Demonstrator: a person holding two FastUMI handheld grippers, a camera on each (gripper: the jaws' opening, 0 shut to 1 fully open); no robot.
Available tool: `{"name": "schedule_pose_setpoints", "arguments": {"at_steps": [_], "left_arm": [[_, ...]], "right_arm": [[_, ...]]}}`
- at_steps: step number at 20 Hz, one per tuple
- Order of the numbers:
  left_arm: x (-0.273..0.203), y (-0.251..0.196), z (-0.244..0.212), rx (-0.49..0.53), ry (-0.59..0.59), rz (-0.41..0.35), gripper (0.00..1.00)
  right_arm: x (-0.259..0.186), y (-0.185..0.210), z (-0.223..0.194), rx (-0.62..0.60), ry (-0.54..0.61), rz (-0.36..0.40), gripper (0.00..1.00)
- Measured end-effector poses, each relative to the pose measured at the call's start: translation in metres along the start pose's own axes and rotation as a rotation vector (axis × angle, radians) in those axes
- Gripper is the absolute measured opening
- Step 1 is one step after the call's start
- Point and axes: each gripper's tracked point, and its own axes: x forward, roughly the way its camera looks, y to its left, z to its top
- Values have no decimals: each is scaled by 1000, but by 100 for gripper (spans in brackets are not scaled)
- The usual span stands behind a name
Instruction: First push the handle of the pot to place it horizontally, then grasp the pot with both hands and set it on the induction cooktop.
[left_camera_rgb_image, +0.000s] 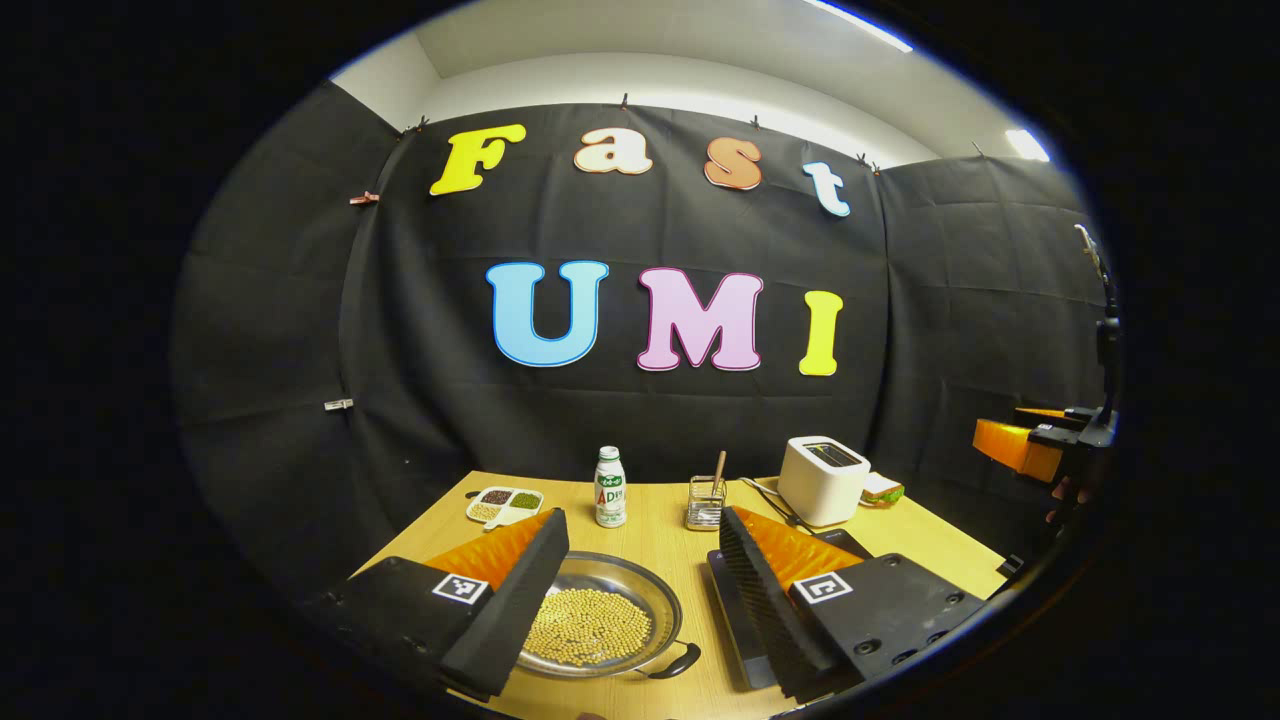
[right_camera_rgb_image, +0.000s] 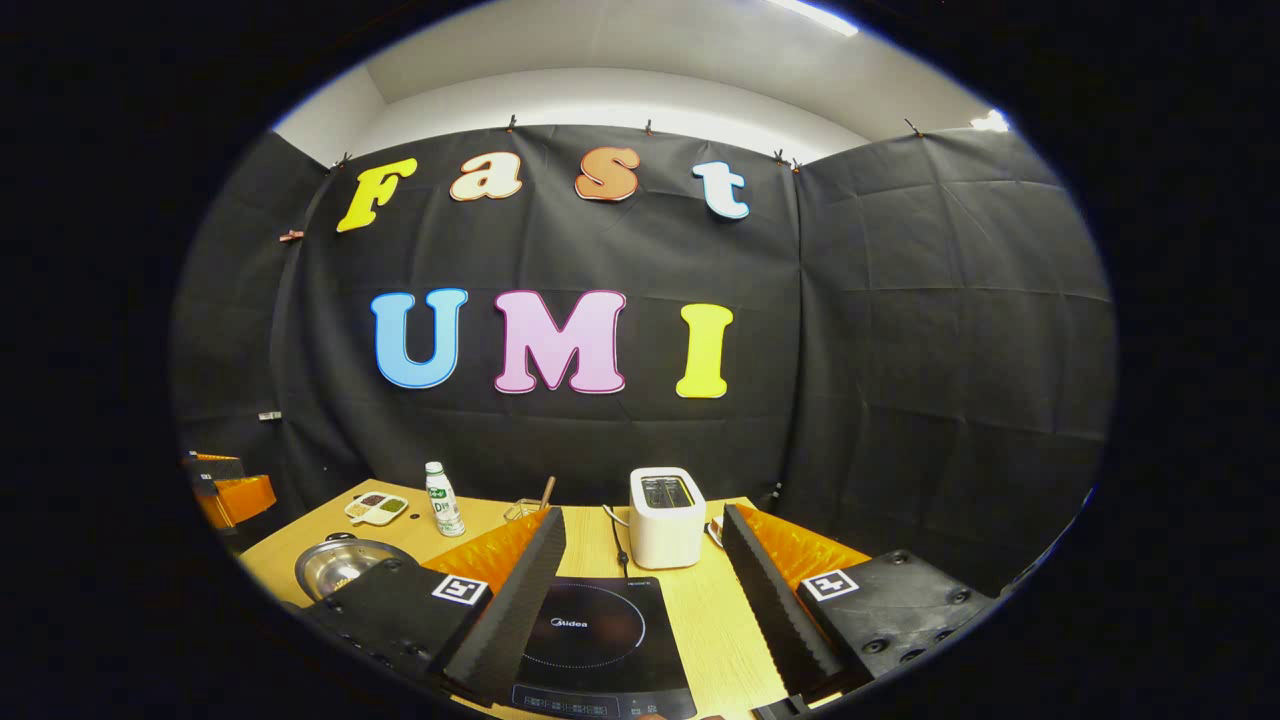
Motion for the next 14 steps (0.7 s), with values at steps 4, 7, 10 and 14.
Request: {"name": "schedule_pose_setpoints", "arguments": {"at_steps": [4, 7, 10, 14], "left_arm": [[1, -3, -8, -25, 26, -28, 94], [1, 0, -17, -50, 64, -43, 94], [-1, 10, -20, -54, 79, -32, 82], [-11, 11, -29, -63, 110, -69, 52]], "right_arm": [[0, 3, -6, -3, 30, 3, 98], [-1, 3, -2, -4, 23, 2, 98], [-2, 6, -2, 4, 25, 9, 98], [-8, 9, -2, -3, 20, 14, 98]]}}
